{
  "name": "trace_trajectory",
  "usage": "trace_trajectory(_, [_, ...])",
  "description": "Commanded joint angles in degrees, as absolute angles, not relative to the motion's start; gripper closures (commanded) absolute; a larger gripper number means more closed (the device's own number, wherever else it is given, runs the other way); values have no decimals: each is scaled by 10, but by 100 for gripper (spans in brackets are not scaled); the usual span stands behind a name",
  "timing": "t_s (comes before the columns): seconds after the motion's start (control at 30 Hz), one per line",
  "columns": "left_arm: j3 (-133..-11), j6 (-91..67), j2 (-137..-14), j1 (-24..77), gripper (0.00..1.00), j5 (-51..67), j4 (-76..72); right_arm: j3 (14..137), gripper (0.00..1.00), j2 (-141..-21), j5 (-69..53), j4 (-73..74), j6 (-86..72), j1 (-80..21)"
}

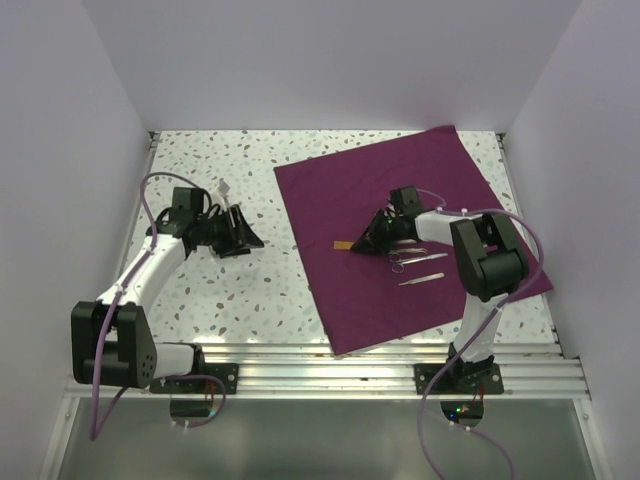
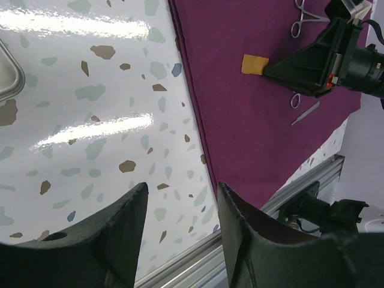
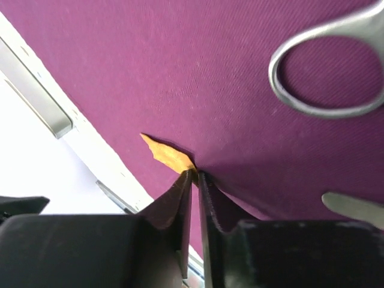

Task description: Prepare the surgical pack

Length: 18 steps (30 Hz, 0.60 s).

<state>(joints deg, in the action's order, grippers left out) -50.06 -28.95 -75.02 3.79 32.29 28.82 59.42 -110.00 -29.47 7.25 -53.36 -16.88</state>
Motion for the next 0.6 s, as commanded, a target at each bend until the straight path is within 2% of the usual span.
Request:
trace_trajectory(0.0, [-499,-296,-733,42,46,335,273,591,87,-1105,-266,43,-531,-163])
trace_trajectory(0.17, [-495,-305,-736,43,46,352,255,608,100,-1098,-293,37,-495,-163])
trace_trajectory(0.33, [-504,-310,-739,49,43,388,214,633,100,-1079,-351,36,-438,-162])
trace_trajectory(0.57, [-552,-281,-751,92,36,425,160,677,100,-1015,-454,131,-339,-170])
